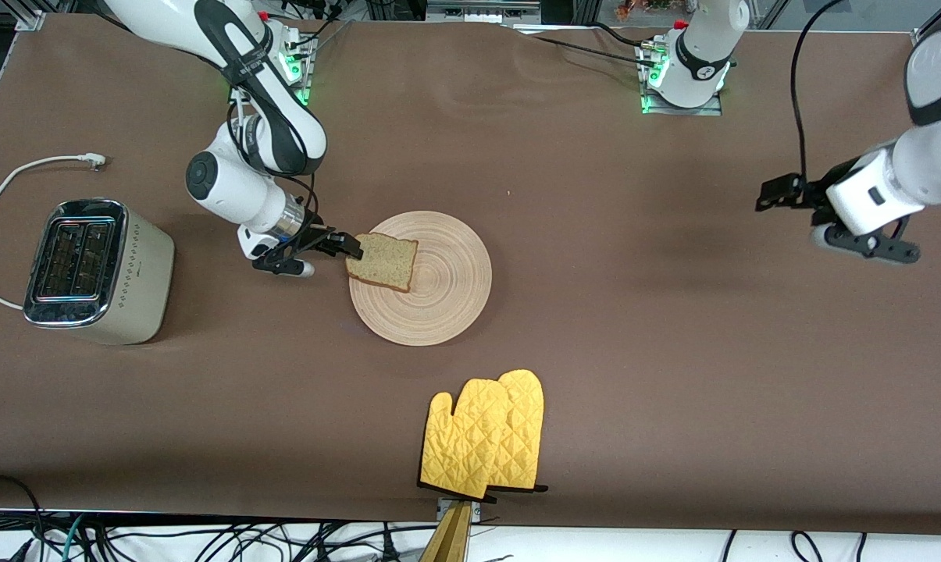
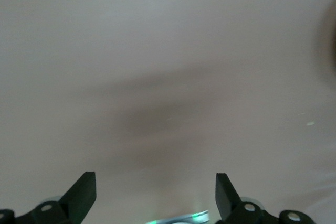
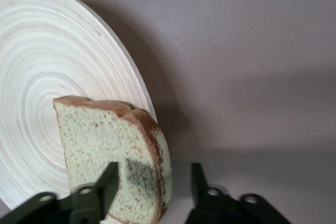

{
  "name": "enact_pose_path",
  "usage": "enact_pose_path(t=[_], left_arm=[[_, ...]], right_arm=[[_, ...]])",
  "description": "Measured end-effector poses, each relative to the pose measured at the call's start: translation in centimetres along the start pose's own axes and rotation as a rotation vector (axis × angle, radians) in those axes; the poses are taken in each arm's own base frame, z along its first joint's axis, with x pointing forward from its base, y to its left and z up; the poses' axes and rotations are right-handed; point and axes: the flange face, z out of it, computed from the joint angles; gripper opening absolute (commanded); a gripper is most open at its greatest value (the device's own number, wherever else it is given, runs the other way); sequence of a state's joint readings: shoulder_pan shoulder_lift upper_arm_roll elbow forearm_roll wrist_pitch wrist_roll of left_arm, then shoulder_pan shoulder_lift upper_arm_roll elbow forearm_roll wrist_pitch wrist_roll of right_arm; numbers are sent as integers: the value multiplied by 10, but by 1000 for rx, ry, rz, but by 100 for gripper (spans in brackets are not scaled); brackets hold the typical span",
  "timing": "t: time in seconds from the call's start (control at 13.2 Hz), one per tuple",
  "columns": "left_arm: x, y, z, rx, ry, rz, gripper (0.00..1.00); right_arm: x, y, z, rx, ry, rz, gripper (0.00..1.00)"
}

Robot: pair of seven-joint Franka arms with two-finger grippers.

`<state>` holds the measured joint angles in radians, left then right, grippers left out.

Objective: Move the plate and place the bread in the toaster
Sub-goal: 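Grasp the bread slice with the right gripper and lift it off the plate, then carry the bread slice over the toaster slot with the right gripper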

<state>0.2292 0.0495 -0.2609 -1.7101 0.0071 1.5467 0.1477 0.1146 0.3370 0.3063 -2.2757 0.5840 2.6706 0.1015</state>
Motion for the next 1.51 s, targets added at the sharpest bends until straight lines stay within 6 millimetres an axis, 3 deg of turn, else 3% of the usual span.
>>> enact_pose_path(t=[0.08, 0.23, 0.45, 0.68, 0.91, 1.14, 1.36, 1.51], left_arm=[[-5, -2, -15, 57, 17, -4, 100], [-11, -15, -32, 87, 42, -35, 100], [-20, -50, -29, 63, 17, -100, 100], [-19, -42, -40, -14, 52, -189, 100], [-18, -20, -52, -22, 52, -274, 100], [-14, 12, -50, -11, 32, -298, 100], [-15, 5, -48, -12, 24, -320, 100], [-14, 4, -47, -12, 21, -323, 100]], right_arm=[[0, 0, 2, -1, -3, 1, 1], [0, 0, 2, 0, -2, 0, 0], [2, -5, -5, 7, 11, -6, 0], [7, -19, -28, 27, -8, -23, 0], [38, -14, -90, 16, -111, -41, 0], [84, 3, -182, -142, -152, -134, 0], [104, 22, -247, -346, -164, -180, 0], [115, 44, -284, -524, -161, -204, 0]])
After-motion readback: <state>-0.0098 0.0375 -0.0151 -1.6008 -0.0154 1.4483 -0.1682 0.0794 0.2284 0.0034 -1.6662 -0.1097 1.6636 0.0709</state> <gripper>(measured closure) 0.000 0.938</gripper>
